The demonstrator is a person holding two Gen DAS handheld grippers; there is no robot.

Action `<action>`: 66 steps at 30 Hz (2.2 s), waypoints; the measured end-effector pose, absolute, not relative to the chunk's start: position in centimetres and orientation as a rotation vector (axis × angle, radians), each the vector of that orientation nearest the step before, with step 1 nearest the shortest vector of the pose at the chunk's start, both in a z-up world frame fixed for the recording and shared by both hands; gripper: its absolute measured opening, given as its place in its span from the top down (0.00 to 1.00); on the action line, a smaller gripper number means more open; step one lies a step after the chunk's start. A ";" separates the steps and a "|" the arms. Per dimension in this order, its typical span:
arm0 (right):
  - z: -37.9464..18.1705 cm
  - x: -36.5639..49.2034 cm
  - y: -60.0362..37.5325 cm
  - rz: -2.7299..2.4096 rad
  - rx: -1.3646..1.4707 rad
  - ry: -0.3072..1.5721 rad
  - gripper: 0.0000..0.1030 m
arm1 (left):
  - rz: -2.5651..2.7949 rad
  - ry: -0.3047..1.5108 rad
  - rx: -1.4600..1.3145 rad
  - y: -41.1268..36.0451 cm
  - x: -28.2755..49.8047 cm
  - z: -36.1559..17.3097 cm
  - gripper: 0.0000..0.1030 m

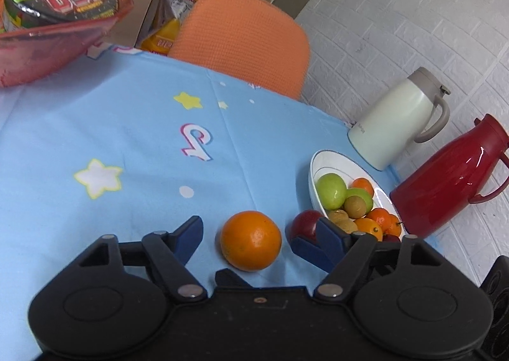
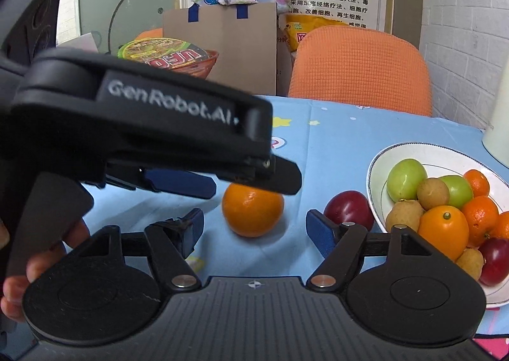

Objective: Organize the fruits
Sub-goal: 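Close both tools together around the large orange, then carry the orange onto the white plate and open both tools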

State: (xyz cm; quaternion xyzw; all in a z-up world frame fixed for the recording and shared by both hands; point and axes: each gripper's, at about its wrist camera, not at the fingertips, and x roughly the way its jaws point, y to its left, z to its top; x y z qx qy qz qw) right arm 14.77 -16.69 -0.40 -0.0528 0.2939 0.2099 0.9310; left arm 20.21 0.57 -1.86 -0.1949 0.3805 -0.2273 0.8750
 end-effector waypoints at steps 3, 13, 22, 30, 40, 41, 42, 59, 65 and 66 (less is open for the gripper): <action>-0.5 15.2 -16.7 0.425 -0.106 0.612 0.00 | -0.483 0.804 -0.407 0.3 20.5 -2.2 0.06; -0.7 15.6 -16.4 0.432 -0.108 0.632 0.26 | -0.478 0.833 -0.409 0.1 21.1 -3.0 0.60; 0.2 14.2 -17.2 0.425 -0.097 0.616 0.26 | -0.478 0.822 -0.382 -0.9 19.4 -1.8 0.60; 1.8 11.6 -19.8 0.390 -0.061 0.545 0.26 | -0.516 0.775 -0.319 -3.5 16.8 0.8 0.60; 2.8 9.3 -25.0 0.305 -0.018 0.469 0.26 | -0.611 0.737 -0.259 -9.3 15.0 2.6 0.60; 2.8 9.3 -25.5 0.298 -0.011 0.466 0.26 | -0.621 0.739 -0.257 -9.9 14.9 2.6 0.60; 2.8 9.3 -26.0 0.290 -0.004 0.464 0.26 | -0.629 0.741 -0.254 -10.5 15.0 2.6 0.60; 2.9 12.8 -30.9 0.200 0.022 0.429 0.26 | -0.716 0.787 -0.273 -17.5 20.1 3.0 0.60; 2.5 13.6 -32.7 0.196 0.024 0.426 0.26 | -0.729 0.788 -0.301 -18.8 21.9 2.5 0.60; 2.5 13.7 -32.7 0.199 0.021 0.425 0.26 | -0.727 0.789 -0.306 -18.9 22.1 2.4 0.60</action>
